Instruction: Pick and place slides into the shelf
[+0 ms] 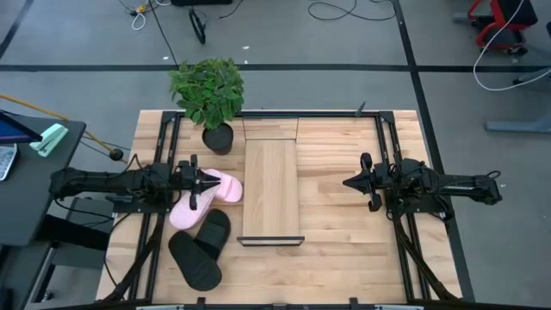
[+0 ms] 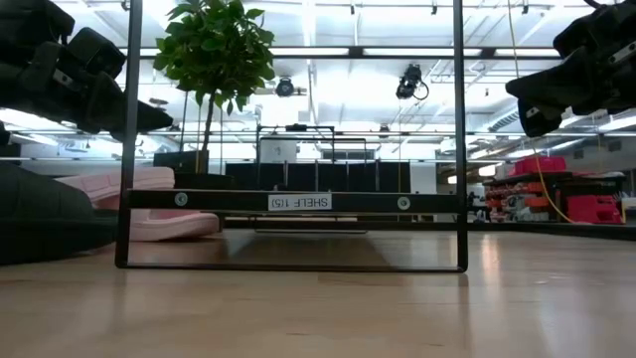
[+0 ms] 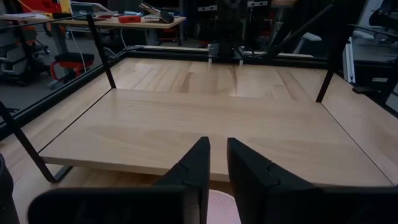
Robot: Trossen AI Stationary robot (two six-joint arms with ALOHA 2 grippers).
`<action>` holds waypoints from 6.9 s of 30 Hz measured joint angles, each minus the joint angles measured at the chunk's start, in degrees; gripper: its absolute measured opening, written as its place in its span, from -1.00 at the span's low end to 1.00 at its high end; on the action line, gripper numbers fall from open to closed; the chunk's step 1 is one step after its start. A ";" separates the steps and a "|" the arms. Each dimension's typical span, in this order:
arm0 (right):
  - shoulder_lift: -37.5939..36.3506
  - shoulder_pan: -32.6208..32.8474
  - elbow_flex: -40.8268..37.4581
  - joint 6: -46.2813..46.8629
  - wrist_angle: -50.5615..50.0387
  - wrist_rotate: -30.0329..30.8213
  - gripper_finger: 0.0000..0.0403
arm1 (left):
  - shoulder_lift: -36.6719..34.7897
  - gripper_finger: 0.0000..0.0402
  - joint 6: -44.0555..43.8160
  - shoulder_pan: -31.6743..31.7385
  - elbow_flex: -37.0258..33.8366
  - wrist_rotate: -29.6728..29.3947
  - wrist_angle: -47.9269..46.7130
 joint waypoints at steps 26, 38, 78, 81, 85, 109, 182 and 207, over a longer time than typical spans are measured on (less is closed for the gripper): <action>0.00 -0.02 -0.01 0.00 0.00 0.01 -0.93 | 0.00 -0.69 0.04 -0.01 0.01 0.01 -0.01; -0.02 0.00 -0.01 0.02 -0.02 0.01 -0.93 | 0.00 -0.72 0.04 -0.01 -0.01 0.01 -0.01; -0.01 0.00 -0.01 0.00 -0.02 0.01 -0.93 | 0.00 -0.73 0.04 0.01 0.00 0.01 -0.01; -0.02 0.00 0.01 0.00 0.00 0.01 -0.93 | 0.00 -0.74 0.02 0.01 -0.01 -0.01 0.01; 0.00 0.00 0.00 0.02 -0.01 0.01 -0.93 | 0.00 -0.72 0.03 0.01 0.01 0.00 0.00; -0.01 -0.01 0.00 0.02 -0.01 0.01 -0.93 | 0.00 -0.71 0.01 0.01 0.01 -0.01 0.00; -0.01 0.00 -0.01 -0.04 0.07 0.01 -0.93 | 0.00 -0.69 -0.01 0.00 0.01 0.00 0.05; -0.02 0.00 -0.01 4.50 0.18 -0.03 -0.93 | 0.02 -0.63 -4.74 -0.10 5.96 0.01 -2.13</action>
